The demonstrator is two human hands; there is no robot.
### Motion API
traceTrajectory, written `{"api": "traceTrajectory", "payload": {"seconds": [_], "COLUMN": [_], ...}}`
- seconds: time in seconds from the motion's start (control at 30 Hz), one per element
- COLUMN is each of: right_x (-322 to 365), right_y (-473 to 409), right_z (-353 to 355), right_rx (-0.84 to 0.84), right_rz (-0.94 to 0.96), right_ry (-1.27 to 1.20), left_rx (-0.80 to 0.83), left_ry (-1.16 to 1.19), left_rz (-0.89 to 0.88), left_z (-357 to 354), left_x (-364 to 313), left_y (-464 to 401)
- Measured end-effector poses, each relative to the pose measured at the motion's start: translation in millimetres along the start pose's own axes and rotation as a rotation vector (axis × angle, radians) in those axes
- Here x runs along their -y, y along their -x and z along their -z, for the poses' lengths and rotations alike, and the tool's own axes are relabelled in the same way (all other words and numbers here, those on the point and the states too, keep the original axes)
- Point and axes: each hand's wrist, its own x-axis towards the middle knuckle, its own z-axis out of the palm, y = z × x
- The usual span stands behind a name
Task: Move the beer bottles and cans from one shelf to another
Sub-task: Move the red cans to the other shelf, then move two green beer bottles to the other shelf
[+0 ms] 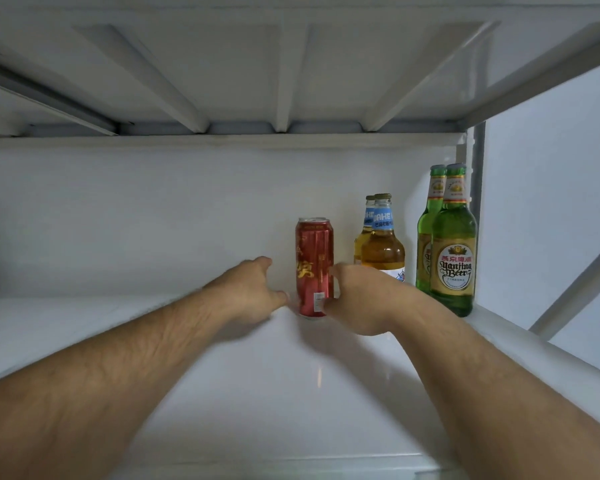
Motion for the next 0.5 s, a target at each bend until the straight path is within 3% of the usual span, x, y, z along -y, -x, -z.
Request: {"api": "traceTrajectory", "payload": {"seconds": [0.2,0.5], "right_x": [49,206], "right_y": [26,39], "right_z": [-15,-59], "right_rx": [-0.018,0.044], "right_rz": [0.069,0.271], "right_ry": [0.236,0.237], "left_rx": [-0.017,-0.103], "left_ry": [-0.159,-0.161], "left_rz": [0.025,0.182], "left_z": [28,109], "left_x": [40,166], "left_y": [45,160]}}
